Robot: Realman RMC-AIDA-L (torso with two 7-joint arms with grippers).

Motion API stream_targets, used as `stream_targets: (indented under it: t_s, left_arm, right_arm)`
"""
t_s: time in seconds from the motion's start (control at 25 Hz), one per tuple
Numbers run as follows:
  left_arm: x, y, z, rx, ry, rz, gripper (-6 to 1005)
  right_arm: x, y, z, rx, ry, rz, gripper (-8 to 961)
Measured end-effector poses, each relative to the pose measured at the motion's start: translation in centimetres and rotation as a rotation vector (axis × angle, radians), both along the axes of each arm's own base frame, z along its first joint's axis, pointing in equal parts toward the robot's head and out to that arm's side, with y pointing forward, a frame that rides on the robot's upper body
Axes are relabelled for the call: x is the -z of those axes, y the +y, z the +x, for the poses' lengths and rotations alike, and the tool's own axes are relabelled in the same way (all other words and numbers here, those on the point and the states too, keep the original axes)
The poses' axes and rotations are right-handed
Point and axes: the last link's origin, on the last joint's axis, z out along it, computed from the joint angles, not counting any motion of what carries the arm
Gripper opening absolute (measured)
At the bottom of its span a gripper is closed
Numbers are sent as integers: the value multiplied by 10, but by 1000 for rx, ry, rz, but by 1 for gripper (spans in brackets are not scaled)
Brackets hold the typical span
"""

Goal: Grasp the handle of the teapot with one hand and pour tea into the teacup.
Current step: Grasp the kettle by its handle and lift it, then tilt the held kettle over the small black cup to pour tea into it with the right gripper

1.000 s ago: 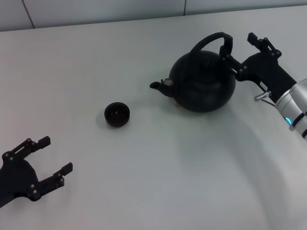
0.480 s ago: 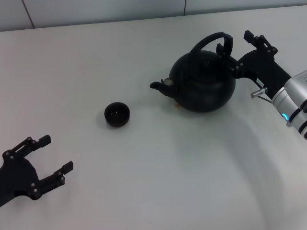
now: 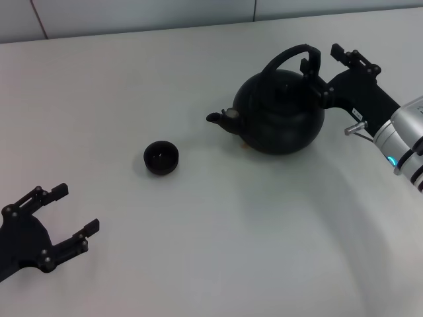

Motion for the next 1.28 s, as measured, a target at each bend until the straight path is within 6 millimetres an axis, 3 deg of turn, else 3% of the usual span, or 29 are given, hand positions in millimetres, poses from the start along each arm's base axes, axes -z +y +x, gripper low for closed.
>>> stream_targets:
  t_s: [0.12, 0.52, 0.88, 1.28]
  left_arm:
    - [0, 0, 0, 0, 0, 0, 819]
    - [0, 1, 1, 2, -1, 2, 819]
    - [0, 1, 0, 2, 0, 2, 819]
    - [0, -1, -1, -3, -1, 2, 819]
  right_arm:
    - [1, 0, -1, -2, 1, -3, 695]
    - [3, 3, -3, 8, 33, -28, 201]
    - [-1, 0, -5, -19, 53, -5, 82]
    - [-16, -2, -9, -71, 107, 47, 81]
